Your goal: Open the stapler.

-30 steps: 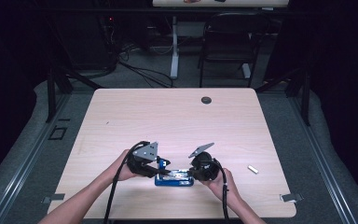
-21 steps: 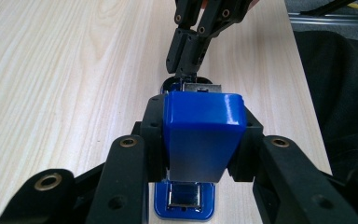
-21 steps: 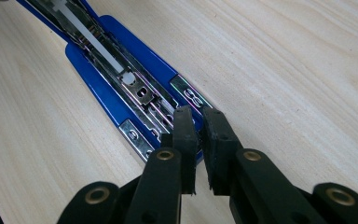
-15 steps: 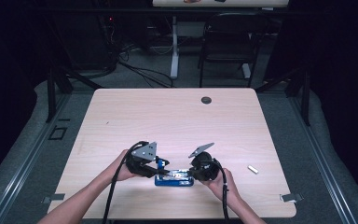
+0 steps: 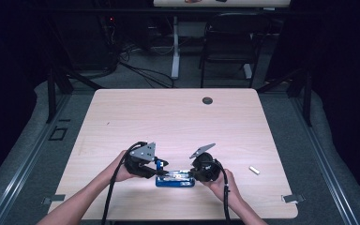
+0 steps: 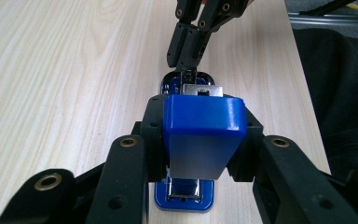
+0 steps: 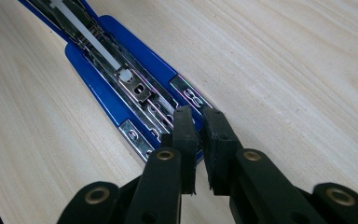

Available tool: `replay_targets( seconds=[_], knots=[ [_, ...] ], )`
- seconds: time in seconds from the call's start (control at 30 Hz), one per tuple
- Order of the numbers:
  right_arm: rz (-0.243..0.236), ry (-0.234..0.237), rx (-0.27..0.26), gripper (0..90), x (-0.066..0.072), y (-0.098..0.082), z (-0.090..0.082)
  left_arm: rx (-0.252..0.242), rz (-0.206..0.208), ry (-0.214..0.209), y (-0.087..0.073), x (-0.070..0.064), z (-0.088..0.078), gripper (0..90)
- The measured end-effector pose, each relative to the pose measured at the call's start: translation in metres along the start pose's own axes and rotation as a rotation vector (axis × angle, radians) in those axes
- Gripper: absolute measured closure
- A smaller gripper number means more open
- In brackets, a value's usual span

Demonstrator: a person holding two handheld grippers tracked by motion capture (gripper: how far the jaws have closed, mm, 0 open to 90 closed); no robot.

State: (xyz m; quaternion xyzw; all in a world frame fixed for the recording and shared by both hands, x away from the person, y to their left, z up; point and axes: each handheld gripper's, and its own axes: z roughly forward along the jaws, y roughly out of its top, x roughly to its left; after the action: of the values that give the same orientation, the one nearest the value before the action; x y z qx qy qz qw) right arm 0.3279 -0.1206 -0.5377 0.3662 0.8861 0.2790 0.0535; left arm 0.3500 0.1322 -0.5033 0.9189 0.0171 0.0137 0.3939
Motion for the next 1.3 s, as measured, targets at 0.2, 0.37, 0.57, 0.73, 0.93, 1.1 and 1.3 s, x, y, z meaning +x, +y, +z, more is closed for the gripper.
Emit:
replay_targets(
  seconds=[0.2,0.37,0.57,0.73,0.93,1.1,1.3],
  knots=[
    [-0.001,0.000,-0.001,85.3,0.000,0.000,0.000,-0.001,-0.005,0.001,-0.002,0.000,-0.002,66.1],
    [0.000,-0.001,0.000,85.3,0.000,0.000,0.000,-0.001,-0.003,-0.002,-0.002,0.001,-0.002,66.1],
    [0.000,0.001,-0.002,85.4,0.000,0.000,0.000,0.003,-0.003,0.001,-0.003,0.000,-0.003,66.1],
    [0.001,-0.002,0.000,85.4,0.000,0.000,0.000,0.000,-0.007,0.003,-0.006,0.000,-0.005,66.1],
    [0.001,-0.001,0.003,85.3,0.000,0.000,0.000,0.005,-0.021,0.003,-0.012,0.001,-0.009,66.1],
    [0.001,-0.001,0.003,85.3,0.000,0.000,0.000,0.009,-0.030,0.001,-0.016,0.001,-0.011,66.1],
    [0.001,-0.001,0.003,85.3,0.000,0.000,0.000,0.010,-0.039,0.000,-0.021,0.001,-0.014,66.0]
  ],
)
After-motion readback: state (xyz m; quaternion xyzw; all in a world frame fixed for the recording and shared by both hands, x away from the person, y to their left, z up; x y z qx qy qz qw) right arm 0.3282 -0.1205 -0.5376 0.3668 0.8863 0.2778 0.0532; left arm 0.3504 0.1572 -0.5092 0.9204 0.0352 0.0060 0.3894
